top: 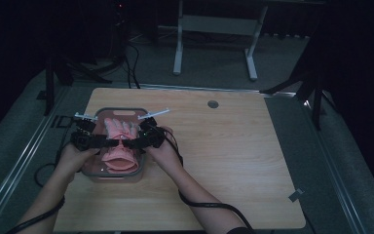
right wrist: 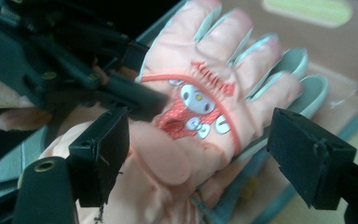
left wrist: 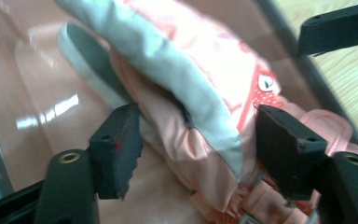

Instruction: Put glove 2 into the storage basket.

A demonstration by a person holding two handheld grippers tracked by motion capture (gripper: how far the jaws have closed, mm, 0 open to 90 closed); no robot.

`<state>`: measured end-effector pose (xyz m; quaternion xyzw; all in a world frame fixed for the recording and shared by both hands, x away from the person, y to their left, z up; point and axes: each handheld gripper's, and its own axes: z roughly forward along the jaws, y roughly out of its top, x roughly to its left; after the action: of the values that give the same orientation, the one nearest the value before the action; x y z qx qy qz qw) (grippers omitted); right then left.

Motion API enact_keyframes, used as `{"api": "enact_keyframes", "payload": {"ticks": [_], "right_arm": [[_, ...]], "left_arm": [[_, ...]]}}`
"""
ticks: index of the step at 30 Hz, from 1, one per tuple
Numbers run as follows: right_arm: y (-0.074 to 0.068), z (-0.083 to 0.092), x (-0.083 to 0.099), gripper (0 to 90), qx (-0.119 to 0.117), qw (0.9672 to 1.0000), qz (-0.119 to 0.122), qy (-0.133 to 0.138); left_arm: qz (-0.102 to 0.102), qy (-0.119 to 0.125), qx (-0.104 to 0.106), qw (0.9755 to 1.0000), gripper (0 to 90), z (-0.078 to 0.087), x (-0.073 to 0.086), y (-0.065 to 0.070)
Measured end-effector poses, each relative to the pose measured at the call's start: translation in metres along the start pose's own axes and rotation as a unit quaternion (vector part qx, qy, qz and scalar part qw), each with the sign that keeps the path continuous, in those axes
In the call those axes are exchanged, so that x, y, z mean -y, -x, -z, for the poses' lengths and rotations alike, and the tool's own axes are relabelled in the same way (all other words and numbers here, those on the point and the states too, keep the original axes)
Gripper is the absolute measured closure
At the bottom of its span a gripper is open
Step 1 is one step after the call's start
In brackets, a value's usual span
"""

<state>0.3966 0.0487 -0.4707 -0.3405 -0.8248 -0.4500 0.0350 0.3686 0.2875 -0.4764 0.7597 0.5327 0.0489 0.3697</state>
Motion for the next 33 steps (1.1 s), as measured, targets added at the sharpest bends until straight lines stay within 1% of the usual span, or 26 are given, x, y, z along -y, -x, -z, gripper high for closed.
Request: {"api": "enact_keyframes", "payload": {"ticks": [1, 2, 3, 4, 6, 7, 9, 10, 12, 14, 16, 17, 21, 23, 25, 26, 27, 28, 29, 32, 33], "right_arm": [[0.001, 0.003, 0.000, 18.5, -0.001, 1.0000, 0.004, 0.002], [0.003, 0.006, 0.000, 17.7, -0.005, 0.9999, 0.006, 0.008], [0.004, 0.008, 0.000, 17.7, -0.007, 0.9999, 0.005, 0.011], [0.006, 0.010, 0.000, 17.7, -0.007, 0.9999, 0.003, 0.013], [0.009, 0.015, 0.001, 17.7, -0.004, 0.9999, 0.002, 0.017], [0.011, 0.017, 0.001, 17.7, -0.004, 0.9998, 0.000, 0.018], [0.013, 0.019, 0.001, 17.7, -0.005, 0.9998, -0.001, 0.020], [0.015, 0.021, 0.001, 17.7, -0.004, 0.9998, -0.001, 0.021], [0.017, 0.027, 0.002, 17.6, -0.003, 0.9997, -0.004, 0.024], [0.018, 0.030, 0.002, 17.6, 0.000, 0.9997, 0.000, 0.026], [0.019, 0.033, 0.002, 17.6, -0.001, 0.9996, -0.002, 0.027], [0.019, 0.034, 0.002, 17.6, 0.000, 0.9996, -0.001, 0.027], [0.020, 0.037, 0.003, 17.6, 0.000, 0.9997, 0.002, 0.025], [0.021, 0.038, 0.004, 17.6, -0.001, 0.9996, 0.004, 0.028], [0.021, 0.040, 0.005, 17.6, 0.000, 0.9996, 0.006, 0.027], [0.021, 0.041, 0.005, 17.6, -0.001, 0.9996, 0.007, 0.028], [0.022, 0.043, 0.006, 17.6, -0.001, 0.9996, 0.008, 0.028], [0.023, 0.044, 0.007, 17.6, -0.002, 0.9996, 0.009, 0.027], [0.024, 0.046, 0.009, 17.6, -0.001, 0.9996, 0.010, 0.027], [0.029, 0.052, 0.012, 17.6, 0.002, 0.9996, 0.010, 0.026], [0.031, 0.054, 0.013, 17.6, 0.004, 0.9996, 0.007, 0.026]], "left_arm": [[-0.008, 0.009, -0.008, 0.9999, 23.8, 0.000, 0.000, 0.002], [-0.012, 0.012, -0.014, 0.9997, 21.8, 0.000, -0.001, 0.003], [-0.015, 0.016, -0.021, 0.9995, 19.3, 0.000, -0.001, 0.005], [-0.013, 0.019, -0.022, 0.9995, 17.1, 0.000, -0.002, 0.005], [-0.005, 0.034, -0.010, 0.9994, 14.6, 0.002, -0.003, 0.005], [-0.006, 0.040, -0.010, 0.9991, 14.4, 0.003, -0.003, 0.005], [-0.006, 0.045, -0.014, 0.9989, 14.3, 0.005, -0.004, 0.005], [-0.006, 0.057, -0.008, 0.9984, 14.3, 0.007, -0.004, 0.005], [-0.013, 0.069, -0.006, 0.9975, 8.7, 0.010, -0.003, 0.005], [-0.017, 0.075, -0.017, 0.9968, 7.9, 0.013, -0.003, 0.006], [-0.021, 0.084, -0.018, 0.9961, 7.9, 0.016, -0.003, 0.008], [-0.026, 0.084, -0.020, 0.9959, 7.9, 0.018, -0.003, 0.010], [-0.046, 0.108, -0.024, 0.9928, 7.9, 0.026, -0.005, 0.023], [-0.052, 0.116, -0.017, 0.9918, 7.9, 0.027, -0.005, 0.032], [-0.061, 0.117, -0.014, 0.9911, 7.9, 0.025, -0.005, 0.042], [-0.066, 0.120, -0.008, 0.9906, 8.0, 0.023, -0.004, 0.047], [-0.070, 0.117, 0.000, 0.9907, 7.9, 0.021, -0.003, 0.052], [-0.077, 0.114, 0.011, 0.9904, 7.9, 0.018, -0.002, 0.059], [-0.083, 0.113, 0.016, 0.9901, 7.9, 0.016, -0.001, 0.063], [-0.104, 0.108, 0.033, 0.9882, 7.9, 0.009, 0.000, 0.082], [-0.104, 0.108, 0.033, 0.9882, 7.9, 0.009, 0.000, 0.082]]}}
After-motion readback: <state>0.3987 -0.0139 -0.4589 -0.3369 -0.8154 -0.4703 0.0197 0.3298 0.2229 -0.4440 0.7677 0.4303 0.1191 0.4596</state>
